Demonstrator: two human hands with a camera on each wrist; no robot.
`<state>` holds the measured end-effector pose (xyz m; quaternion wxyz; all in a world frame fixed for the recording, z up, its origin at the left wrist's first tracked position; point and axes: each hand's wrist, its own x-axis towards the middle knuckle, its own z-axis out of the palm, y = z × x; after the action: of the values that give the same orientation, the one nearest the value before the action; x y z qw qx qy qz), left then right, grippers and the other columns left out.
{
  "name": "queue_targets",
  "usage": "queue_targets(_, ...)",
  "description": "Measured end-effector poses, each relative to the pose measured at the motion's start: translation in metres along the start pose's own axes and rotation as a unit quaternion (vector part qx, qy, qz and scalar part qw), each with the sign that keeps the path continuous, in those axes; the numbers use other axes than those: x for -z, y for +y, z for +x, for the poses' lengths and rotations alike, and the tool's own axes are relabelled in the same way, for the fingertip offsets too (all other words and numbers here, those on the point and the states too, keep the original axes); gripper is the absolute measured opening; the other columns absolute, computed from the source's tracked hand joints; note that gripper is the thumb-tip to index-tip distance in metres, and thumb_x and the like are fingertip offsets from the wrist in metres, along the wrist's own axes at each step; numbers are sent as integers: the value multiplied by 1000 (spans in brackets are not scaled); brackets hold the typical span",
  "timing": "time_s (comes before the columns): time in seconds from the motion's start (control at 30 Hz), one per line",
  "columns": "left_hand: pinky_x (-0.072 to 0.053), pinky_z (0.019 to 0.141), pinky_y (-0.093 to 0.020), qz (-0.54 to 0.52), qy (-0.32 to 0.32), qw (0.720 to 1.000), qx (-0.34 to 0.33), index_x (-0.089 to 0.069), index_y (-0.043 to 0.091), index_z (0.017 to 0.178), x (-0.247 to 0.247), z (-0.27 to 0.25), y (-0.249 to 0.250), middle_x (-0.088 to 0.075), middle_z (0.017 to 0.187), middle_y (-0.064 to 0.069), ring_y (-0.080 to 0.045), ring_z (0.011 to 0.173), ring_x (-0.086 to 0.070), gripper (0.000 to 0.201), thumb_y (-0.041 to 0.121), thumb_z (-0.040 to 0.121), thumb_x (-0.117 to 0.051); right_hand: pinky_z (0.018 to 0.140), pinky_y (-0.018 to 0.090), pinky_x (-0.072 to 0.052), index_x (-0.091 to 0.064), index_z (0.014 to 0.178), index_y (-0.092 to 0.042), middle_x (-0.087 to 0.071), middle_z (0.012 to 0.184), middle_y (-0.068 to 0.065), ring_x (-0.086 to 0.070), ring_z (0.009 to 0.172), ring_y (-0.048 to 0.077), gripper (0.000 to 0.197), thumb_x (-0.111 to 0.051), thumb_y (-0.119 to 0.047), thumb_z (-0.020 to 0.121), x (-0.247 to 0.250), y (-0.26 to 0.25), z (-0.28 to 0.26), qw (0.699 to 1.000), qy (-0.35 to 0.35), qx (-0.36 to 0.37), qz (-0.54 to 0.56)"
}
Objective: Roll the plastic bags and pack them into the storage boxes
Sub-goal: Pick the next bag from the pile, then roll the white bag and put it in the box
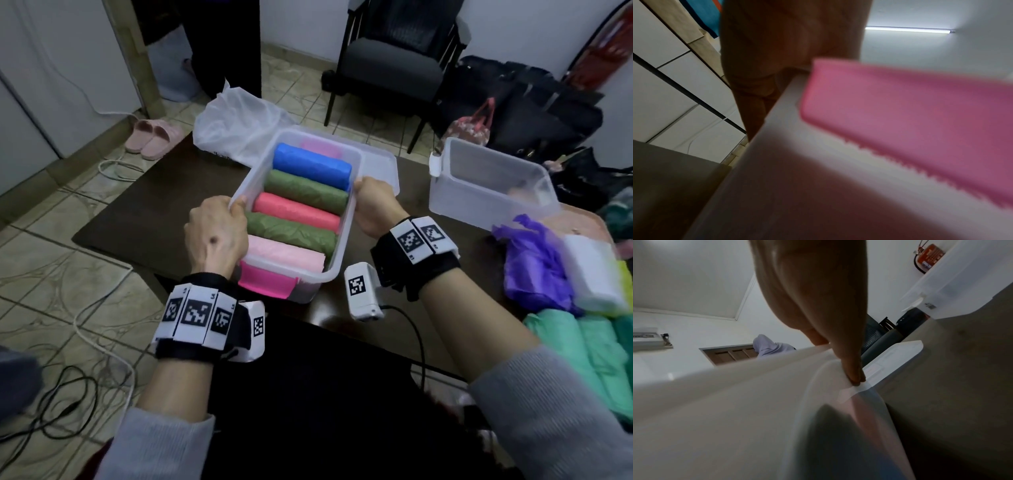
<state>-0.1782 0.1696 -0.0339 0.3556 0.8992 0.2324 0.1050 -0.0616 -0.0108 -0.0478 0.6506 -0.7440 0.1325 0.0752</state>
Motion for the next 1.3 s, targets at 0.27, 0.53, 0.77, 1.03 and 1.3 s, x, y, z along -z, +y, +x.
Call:
queue_targets(0.27,-39,90,-48,69,-13,997,11,-52,3,125,0,-1,7,-54,121,-28,-46,112,-49,39,30,100,-39,89,38,-45,-59,104,-5,-60,107,12,-57,88,19,23,-40,-16,98,10,5,-23,997,-63,29,15)
queue_targets(0.53,-30,100,-25,-70,35,953,-292,-50,7,129,-33,-52,82,-53,131,-11,-25,123,-46,36,17,95,-49,96,24,-40,-37,142,-6,-50,131,7,-53,113,14,48,-47,-21,98,85,24,-41,997,21,26,-73)
queue_targets(0.77,-25,112,-29,-44,-199,912,-356,-50,9,131,-139,-108,103,-45,141,-9,-20,135,-36,39,23,95,-50,104,31,-39,-51,130,-8,-55,130,12,-52,120,22,41,-55,-18,91,182,40,-57,965,175,28,-192)
queue_targets(1.03,-5,118,-39,116,-264,901,-325,-28,15,146,-205,-120,76,-11,158,-10,-24,146,-5,54,39,98,-37,107,43,-27,-34,137,-10,-26,145,16,-23,135,34,56,-56,-21,86,298,35,-65,836,376,-104,-387)
queue_targets(1.3,-1,118,-35,150,-211,903,-344,-22,19,149,-217,-124,63,-11,158,-3,-19,146,-3,60,48,97,-29,103,42,-40,-33,135,-1,-44,135,19,-46,124,36,70,-64,-26,77,327,53,-38,817,319,-226,-423)
